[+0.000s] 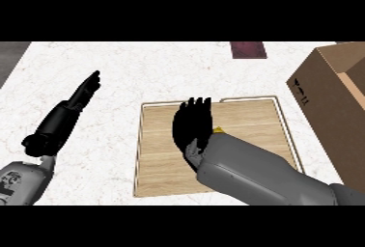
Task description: Pick the lemon from the tray and place it in the cardboard box
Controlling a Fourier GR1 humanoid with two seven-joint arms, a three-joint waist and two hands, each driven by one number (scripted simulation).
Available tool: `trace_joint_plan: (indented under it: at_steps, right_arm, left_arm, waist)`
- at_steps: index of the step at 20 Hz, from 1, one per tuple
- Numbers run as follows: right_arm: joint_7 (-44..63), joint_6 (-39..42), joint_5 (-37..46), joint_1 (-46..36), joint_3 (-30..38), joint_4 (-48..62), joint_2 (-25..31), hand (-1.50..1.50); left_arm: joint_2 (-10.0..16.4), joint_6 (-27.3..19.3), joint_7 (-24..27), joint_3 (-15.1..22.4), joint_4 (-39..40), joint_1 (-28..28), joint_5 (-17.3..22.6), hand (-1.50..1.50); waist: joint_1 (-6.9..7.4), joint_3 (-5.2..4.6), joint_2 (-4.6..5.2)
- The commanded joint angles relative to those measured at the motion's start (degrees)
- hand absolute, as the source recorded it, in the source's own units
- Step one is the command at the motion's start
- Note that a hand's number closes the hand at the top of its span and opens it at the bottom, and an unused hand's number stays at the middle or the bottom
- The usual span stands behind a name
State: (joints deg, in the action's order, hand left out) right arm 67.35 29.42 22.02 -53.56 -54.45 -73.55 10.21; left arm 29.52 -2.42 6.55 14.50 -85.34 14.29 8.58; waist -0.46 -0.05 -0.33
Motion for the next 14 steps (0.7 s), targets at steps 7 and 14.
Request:
trace_joint_plan:
  at_steps: [7, 14]
  right_arm:
    - [9.5, 3.9, 4.6, 6.6, 2.5, -1.9, -2.1, -1.5]
    - [5.7, 4.4, 10.2, 7.3, 3.9, 2.5, 0.5, -1.5]
  left_arm:
    - [-0.4, 0.6, -2.0, -1.4, -4.5, -2.7, -1.2, 0.0]
    - [-1.8, 1.3, -0.4, -1.1, -2.8, -3.0, -2.5, 0.0]
  waist:
    - [0.43, 0.04, -0.02]
    - [0.4, 0.03, 0.03]
